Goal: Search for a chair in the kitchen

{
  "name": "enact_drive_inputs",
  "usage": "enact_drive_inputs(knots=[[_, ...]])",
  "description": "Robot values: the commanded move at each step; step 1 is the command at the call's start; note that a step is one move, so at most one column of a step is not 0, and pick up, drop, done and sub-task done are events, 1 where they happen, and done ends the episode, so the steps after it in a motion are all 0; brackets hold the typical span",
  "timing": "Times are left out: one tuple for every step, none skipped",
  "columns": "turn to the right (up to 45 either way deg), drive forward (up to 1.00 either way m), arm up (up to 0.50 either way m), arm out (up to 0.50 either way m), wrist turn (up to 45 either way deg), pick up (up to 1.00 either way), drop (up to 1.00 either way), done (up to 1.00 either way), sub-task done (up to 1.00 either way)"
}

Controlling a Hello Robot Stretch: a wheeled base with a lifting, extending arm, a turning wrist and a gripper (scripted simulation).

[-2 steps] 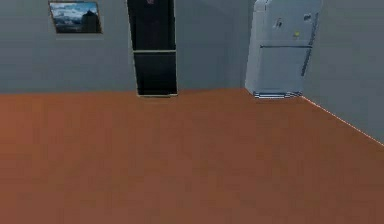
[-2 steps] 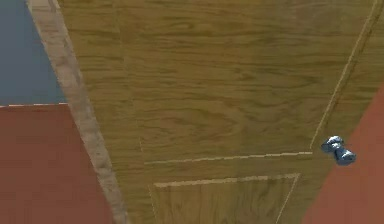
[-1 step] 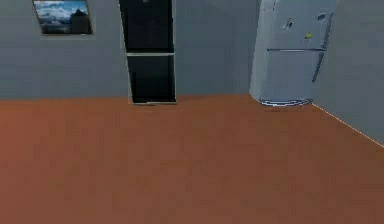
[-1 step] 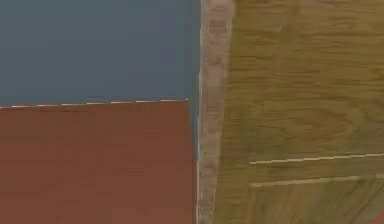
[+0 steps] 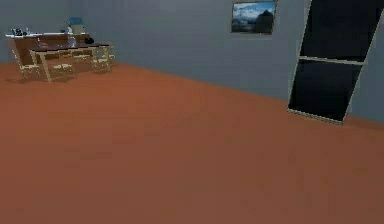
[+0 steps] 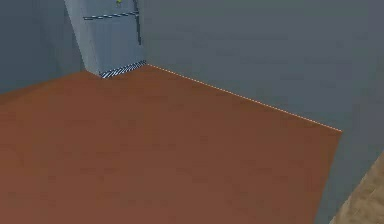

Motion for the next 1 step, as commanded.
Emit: enact_drive_inputs(knots=[[0.0, 0.3, 0.0, 0.0, 0.0, 0.0, 0.0, 0.0, 0.0]])
